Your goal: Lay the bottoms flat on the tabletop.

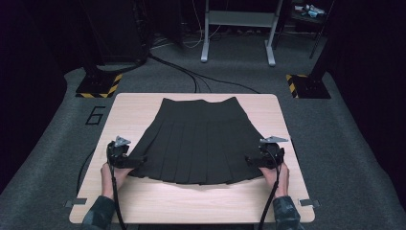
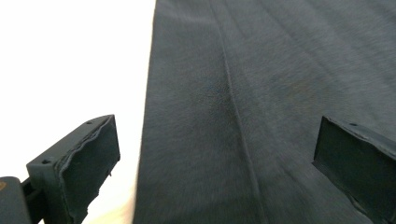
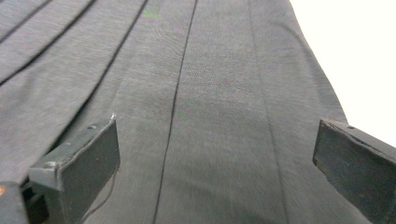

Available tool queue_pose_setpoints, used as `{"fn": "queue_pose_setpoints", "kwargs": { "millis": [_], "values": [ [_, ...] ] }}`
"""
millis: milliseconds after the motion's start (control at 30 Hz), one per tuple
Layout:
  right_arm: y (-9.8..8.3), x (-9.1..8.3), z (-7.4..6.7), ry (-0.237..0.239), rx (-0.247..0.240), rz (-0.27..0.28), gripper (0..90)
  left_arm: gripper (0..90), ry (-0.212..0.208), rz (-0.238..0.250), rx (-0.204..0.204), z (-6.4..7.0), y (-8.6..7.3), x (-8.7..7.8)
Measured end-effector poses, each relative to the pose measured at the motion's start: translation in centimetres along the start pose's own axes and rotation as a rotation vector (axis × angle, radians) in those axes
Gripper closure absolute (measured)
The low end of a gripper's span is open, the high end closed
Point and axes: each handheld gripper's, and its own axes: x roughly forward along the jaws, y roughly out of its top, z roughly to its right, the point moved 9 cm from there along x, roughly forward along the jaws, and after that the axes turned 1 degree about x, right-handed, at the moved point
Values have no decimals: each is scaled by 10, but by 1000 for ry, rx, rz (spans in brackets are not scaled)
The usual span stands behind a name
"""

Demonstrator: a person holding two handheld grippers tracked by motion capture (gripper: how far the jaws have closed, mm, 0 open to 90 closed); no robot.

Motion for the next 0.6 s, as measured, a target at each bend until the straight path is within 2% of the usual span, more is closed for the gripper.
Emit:
{"fn": "queue_pose_setpoints", "kwargs": {
  "millis": [133, 167, 200, 300, 433, 533, 567, 600],
  "values": [
    [-5, -21, 0, -7, -13, 36, 1, 0, 14, 13, 14, -1, -7, -19],
    [-5, -21, 0, -7, -13, 36, 1, 0, 14, 13, 14, -1, -7, -19],
    [-13, -31, 2, -15, -11, 51, 2, 0, 19, 24, 12, -2, -11, -24],
    [-25, -40, 7, -29, -10, 58, 3, 0, 39, 9, 21, -6, -28, -37],
    [-45, -48, 20, -44, 13, 53, 0, 0, 44, -38, 17, -15, -50, -41],
    [-63, -49, 32, -69, 32, 28, 0, 0, 56, -66, 13, -23, -67, -43],
    [-63, -49, 32, -69, 32, 28, 0, 0, 56, -66, 13, -23, -67, -43],
    [-76, -49, 42, -79, 48, 17, 0, 0, 61, -69, -8, -27, -76, -43]
  ]
}}
